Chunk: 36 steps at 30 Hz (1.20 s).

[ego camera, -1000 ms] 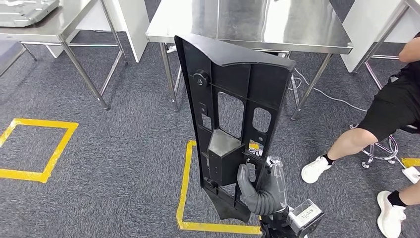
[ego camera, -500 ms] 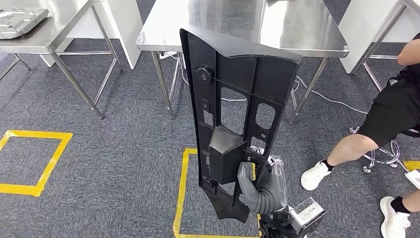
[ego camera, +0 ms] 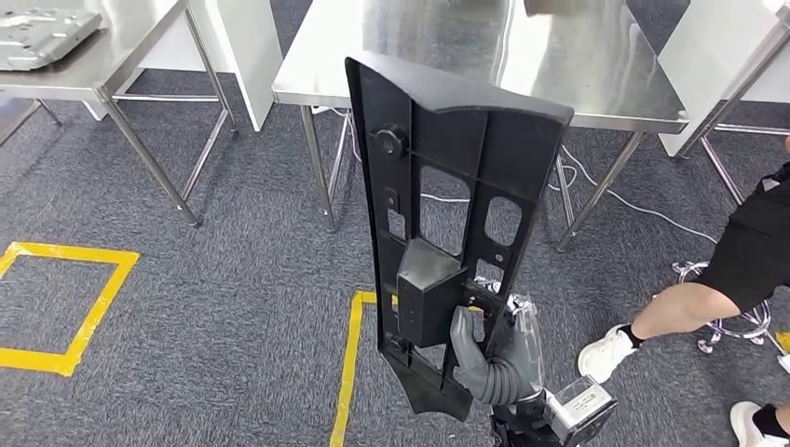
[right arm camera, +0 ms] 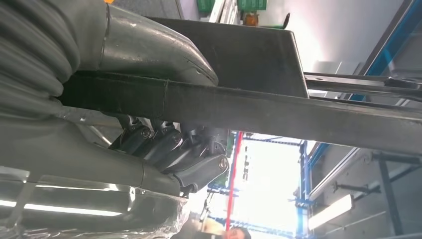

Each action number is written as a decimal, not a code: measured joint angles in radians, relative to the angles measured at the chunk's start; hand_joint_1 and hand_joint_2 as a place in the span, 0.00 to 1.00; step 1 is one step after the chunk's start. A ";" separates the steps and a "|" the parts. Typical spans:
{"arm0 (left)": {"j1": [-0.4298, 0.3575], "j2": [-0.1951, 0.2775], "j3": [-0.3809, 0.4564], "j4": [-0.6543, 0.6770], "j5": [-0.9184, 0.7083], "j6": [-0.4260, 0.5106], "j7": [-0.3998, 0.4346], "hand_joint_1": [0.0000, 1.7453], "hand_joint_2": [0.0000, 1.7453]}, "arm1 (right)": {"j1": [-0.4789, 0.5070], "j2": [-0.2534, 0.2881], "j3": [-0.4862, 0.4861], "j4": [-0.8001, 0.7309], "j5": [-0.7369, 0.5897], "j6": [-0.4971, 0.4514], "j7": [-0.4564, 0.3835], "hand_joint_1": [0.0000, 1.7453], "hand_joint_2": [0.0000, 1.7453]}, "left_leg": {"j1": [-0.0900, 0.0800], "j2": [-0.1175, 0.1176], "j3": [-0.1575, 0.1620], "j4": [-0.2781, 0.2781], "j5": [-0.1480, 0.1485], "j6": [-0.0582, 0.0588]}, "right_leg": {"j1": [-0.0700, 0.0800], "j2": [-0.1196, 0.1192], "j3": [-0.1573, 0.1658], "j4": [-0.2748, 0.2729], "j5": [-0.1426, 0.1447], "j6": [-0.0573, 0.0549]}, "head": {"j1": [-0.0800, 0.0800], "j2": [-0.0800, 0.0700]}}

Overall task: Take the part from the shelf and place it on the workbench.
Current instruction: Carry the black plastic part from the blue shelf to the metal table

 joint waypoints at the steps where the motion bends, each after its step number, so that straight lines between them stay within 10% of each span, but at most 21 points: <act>1: 0.000 0.000 0.000 0.000 0.002 0.000 0.000 0.00 1.00 | 0.004 -0.001 0.000 0.000 0.001 0.002 -0.001 1.00 1.00 | -0.001 -0.001 0.009 -0.001 -0.013 -0.005 | 0.002 -0.004 0.011 -0.040 0.035 -0.001 | 0.001 0.000; 6: -0.004 -0.003 0.000 0.001 0.009 -0.001 0.001 0.00 1.00 | 0.006 0.007 0.001 -0.002 0.006 0.007 -0.003 1.00 1.00 | 0.005 0.008 0.029 0.043 -0.032 -0.033 | -0.001 0.001 0.061 -0.073 0.055 -0.055 | 0.000 0.000; 10: -0.006 -0.003 0.000 0.001 0.011 -0.001 0.001 0.00 1.00 | 0.005 0.010 0.000 -0.001 0.012 0.022 0.004 1.00 1.00 | 0.011 0.012 -0.112 0.232 -0.099 -0.052 | 0.000 0.003 0.089 -0.075 0.032 -0.070 | -0.002 0.000; 12: -0.005 -0.003 0.000 0.001 0.013 0.000 0.001 0.00 1.00 | 0.004 0.010 -0.008 0.003 0.012 0.043 0.009 1.00 1.00 | 0.012 0.012 -0.161 0.243 -0.111 -0.053 | 0.001 0.006 0.105 -0.075 0.016 -0.069 | -0.003 0.000; 16: -0.004 -0.003 0.000 0.002 0.020 0.005 0.003 0.00 1.00 | -0.004 0.013 -0.031 0.013 0.011 0.074 0.012 1.00 1.00 | 0.000 0.014 -0.137 0.070 0.027 -0.031 | 0.002 0.007 0.148 -0.080 -0.017 -0.057 | -0.002 0.000; 21: -0.002 -0.005 0.000 0.005 0.033 0.017 0.010 0.00 1.00 | -0.029 0.014 -0.031 0.025 0.009 0.079 0.015 1.00 1.00 | -0.011 0.001 -0.100 0.027 0.036 0.017 | 0.011 0.008 0.167 -0.034 -0.026 -0.020 | -0.001 0.000; 27: -0.005 -0.010 0.001 0.005 0.038 0.024 0.012 0.00 1.00 | -0.058 0.011 -0.025 0.045 0.000 0.085 0.017 1.00 1.00 | -0.010 -0.001 -0.053 0.026 0.032 0.022 | 0.011 0.006 0.003 0.170 -0.155 -0.040 | 0.009 0.000; 29: -0.004 -0.012 0.001 0.005 0.041 0.024 0.010 0.00 1.00 | -0.064 0.009 -0.022 0.051 -0.004 0.086 0.019 1.00 1.00 | -0.011 -0.004 -0.033 0.026 0.013 0.018 | 0.013 0.006 -0.009 0.094 -0.117 -0.030 | 0.009 0.000; 32: -0.003 -0.016 0.001 0.006 0.043 0.024 0.006 0.00 1.00 | -0.074 0.005 -0.018 0.060 -0.009 0.086 0.022 1.00 1.00 | -0.013 -0.008 -0.009 0.024 -0.017 0.008 | 0.017 0.004 0.005 -0.033 0.039 -0.015 | 0.006 0.000; 36: -0.002 -0.019 0.001 0.007 0.043 0.025 0.004 0.00 1.00 | -0.084 0.003 -0.013 0.065 -0.010 0.086 0.023 1.00 1.00 | -0.009 -0.005 -0.008 0.068 -0.010 -0.012 | 0.012 0.008 0.046 -0.070 0.064 -0.059 | 0.005 0.000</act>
